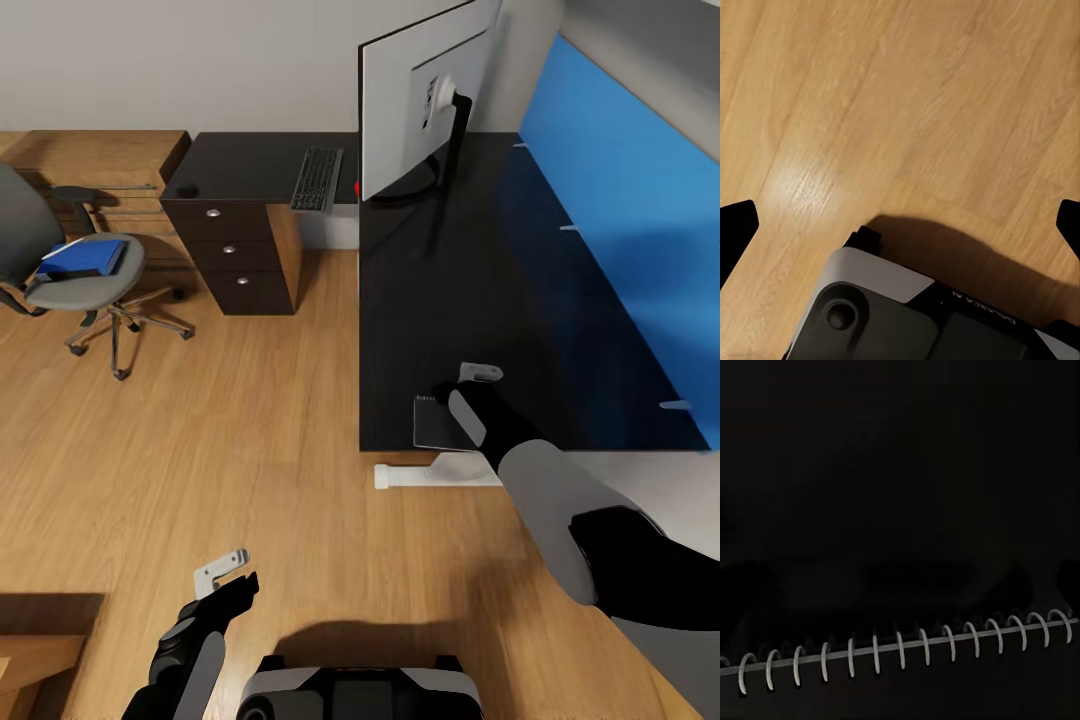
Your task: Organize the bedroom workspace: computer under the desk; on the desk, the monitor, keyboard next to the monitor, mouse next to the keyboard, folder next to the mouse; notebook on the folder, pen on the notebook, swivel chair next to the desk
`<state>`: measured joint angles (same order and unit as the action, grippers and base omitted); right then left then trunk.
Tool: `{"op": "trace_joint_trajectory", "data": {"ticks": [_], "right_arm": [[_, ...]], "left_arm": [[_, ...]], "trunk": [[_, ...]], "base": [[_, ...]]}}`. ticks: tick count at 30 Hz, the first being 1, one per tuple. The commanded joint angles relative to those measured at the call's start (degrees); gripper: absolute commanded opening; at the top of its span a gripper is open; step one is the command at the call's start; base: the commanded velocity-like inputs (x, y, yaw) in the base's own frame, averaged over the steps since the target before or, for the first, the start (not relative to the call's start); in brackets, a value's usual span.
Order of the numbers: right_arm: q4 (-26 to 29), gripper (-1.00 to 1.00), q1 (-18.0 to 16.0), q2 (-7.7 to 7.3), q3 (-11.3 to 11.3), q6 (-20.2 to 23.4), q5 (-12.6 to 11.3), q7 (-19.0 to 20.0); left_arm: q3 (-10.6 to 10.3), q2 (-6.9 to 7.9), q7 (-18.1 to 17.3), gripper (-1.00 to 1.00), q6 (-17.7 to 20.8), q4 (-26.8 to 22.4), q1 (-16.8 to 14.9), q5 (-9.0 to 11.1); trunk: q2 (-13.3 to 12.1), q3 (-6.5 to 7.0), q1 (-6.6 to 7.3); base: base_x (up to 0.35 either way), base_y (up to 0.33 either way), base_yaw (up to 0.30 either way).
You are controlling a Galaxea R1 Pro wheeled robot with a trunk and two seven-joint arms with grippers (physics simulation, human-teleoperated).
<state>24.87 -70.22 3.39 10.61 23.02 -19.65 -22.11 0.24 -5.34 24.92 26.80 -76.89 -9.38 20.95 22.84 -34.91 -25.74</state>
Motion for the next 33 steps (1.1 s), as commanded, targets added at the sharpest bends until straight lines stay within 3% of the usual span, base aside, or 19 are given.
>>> {"op": "trace_joint_trajectory", "data": {"ticks": [1, 9, 10, 19, 33], "right_arm": [[-3.77, 1.00, -0.01, -0.05, 0.46, 0.62, -0.92, -0.37], [-3.77, 1.00, -0.01, -0.05, 0.46, 0.62, -0.92, -0.35], [-0.28, 1.00, 0.08, 0.29, 0.38, 0.13, -0.46, -0.56], [-0.59, 1.00, 0.15, 0.61, 0.46, 0.12, 1.29, -0.56], [1.38, 1.00, 1.56, 0.31, 0.56, -0.71, 0.78, -0.56]], "left_arm": [[0.02, -0.03, 0.39, 1.00, 0.18, -0.10, -0.02, 0.58], [0.02, -0.03, 0.39, 1.00, 0.18, -0.17, -0.02, 0.58], [0.11, -0.36, 0.47, 1.00, 0.09, -0.10, -0.02, 0.54], [0.11, -0.52, 0.44, 1.00, 0.09, -0.10, -0.02, 0.54], [0.02, 0.23, 0.39, 1.00, 0.09, -0.10, -0.02, 0.58]], "trunk": [[0.07, -0.08, -0.04], [0.07, -0.08, -0.04], [0.07, -0.08, -0.04], [0.07, -0.08, -0.04], [0.07, -0.08, -0.04]], "base": [[-0.005, 0.000, 0.000], [-0.002, 0.000, 0.000], [0.000, 0.000, 0.000], [0.000, 0.000, 0.000], [0.000, 0.000, 0.000]]}}
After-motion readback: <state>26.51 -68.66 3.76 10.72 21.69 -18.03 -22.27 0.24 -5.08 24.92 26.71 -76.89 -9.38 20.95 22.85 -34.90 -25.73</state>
